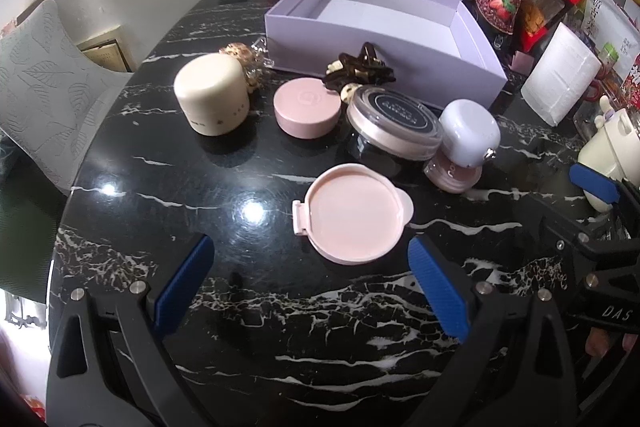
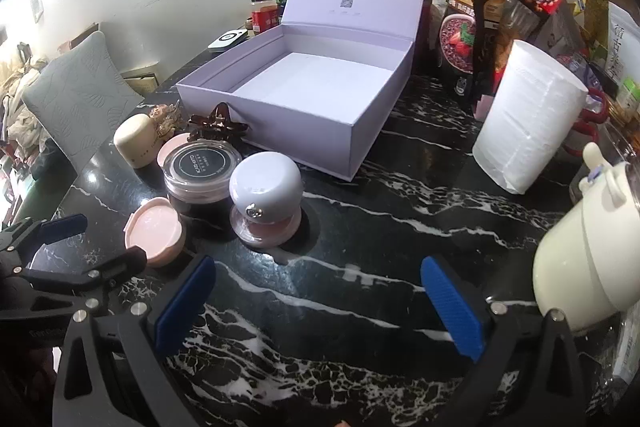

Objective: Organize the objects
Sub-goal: 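Grasp the pink compact lid with the left tool while the right tool grasps the white dome jar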

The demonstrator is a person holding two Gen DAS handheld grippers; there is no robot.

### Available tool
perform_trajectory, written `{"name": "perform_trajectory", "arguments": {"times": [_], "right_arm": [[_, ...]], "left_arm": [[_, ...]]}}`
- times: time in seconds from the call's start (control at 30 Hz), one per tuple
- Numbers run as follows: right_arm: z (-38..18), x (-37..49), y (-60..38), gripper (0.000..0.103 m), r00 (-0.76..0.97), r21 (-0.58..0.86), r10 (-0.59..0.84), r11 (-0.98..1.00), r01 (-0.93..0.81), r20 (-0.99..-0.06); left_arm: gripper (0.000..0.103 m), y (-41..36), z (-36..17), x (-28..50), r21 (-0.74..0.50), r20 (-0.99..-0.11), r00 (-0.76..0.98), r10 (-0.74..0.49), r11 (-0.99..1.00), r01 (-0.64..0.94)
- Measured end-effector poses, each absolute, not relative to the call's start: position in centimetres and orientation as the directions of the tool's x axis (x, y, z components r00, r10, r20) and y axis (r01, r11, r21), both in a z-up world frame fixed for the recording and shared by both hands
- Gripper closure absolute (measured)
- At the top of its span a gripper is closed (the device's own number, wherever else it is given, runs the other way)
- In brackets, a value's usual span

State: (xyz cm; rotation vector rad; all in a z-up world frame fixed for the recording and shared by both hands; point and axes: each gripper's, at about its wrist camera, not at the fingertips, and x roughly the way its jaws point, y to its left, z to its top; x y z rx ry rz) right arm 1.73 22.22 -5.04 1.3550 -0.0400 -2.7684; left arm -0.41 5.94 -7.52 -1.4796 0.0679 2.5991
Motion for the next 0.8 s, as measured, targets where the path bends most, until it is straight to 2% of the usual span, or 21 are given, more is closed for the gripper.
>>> {"name": "perform_trajectory", "arguments": {"times": [0.8], "right_arm": [[-7.1,-2.3,21.5,0.008,-0.568,0.070,-0.121,-0.991,0.111,-0.814]], "left_arm": [[0.005,6.3,-10.0,-2.7,-0.054,-0.881,-0.455,0.131,-0.982,-0.180]]}}
